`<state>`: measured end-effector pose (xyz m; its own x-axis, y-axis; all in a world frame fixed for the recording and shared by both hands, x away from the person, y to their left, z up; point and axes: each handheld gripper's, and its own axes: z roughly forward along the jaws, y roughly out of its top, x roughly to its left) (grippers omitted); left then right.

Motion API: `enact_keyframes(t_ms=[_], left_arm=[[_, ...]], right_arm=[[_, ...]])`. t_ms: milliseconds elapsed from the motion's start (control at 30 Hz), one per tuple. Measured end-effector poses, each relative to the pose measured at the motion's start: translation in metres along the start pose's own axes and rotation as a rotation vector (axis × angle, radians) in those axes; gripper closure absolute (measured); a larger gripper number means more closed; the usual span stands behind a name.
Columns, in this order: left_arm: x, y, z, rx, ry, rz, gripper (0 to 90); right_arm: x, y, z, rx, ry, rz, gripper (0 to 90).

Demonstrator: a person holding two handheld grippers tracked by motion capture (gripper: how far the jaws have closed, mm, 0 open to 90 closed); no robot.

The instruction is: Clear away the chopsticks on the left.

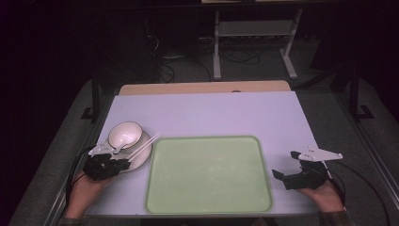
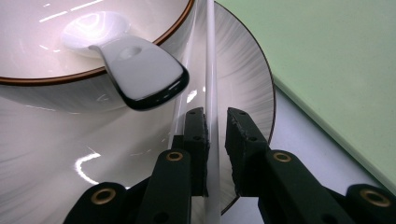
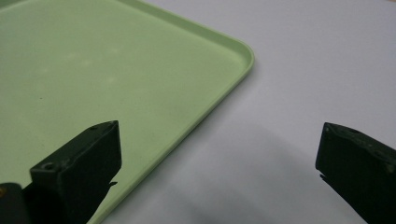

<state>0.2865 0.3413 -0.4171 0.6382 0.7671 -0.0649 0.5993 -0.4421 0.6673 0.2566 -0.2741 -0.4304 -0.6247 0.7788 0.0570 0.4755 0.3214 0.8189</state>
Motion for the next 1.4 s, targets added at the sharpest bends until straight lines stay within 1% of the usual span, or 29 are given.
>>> enact_keyframes(t_ms=[367, 600, 733, 833, 967, 1200, 1233, 1267, 1400], left_arm=[[-0.003, 0.002, 0.006, 0.006, 0.009, 0.001, 79.1], [-0.005, 0.003, 0.012, 0.037, 0.023, 0.021, 79.3], [-0.005, 0.003, 0.016, 0.046, 0.019, 0.019, 79.3], [-0.006, 0.003, 0.017, 0.046, 0.020, 0.019, 82.0], [-0.006, 0.004, 0.016, 0.048, 0.020, 0.016, 82.9], [-0.005, 0.005, 0.011, 0.022, 0.020, 0.011, 83.1], [-0.005, 0.006, 0.010, 0.015, 0.021, 0.012, 83.1], [-0.006, 0.006, 0.008, -0.001, 0.012, 0.008, 83.1], [-0.007, 0.008, 0.004, -0.009, 0.011, 0.010, 83.1]], right_arm=[[0.000, 0.000, 0.001, 0.000, 0.002, -0.004, 0.0], [0.000, 0.000, 0.001, 0.000, 0.002, -0.003, 0.0], [0.000, 0.000, 0.001, 0.001, 0.002, -0.004, 0.0], [0.000, 0.000, 0.001, 0.001, 0.003, -0.004, 0.0], [0.000, 0.000, 0.001, 0.000, 0.003, -0.004, 0.0], [0.000, 0.000, 0.000, -0.001, 0.002, -0.003, 0.0], [0.000, 0.000, 0.000, -0.001, 0.002, -0.003, 0.0], [0.000, 0.000, 0.000, -0.001, 0.003, -0.003, 0.0], [0.000, 0.000, 0.000, -0.003, 0.006, -0.005, 0.0]])
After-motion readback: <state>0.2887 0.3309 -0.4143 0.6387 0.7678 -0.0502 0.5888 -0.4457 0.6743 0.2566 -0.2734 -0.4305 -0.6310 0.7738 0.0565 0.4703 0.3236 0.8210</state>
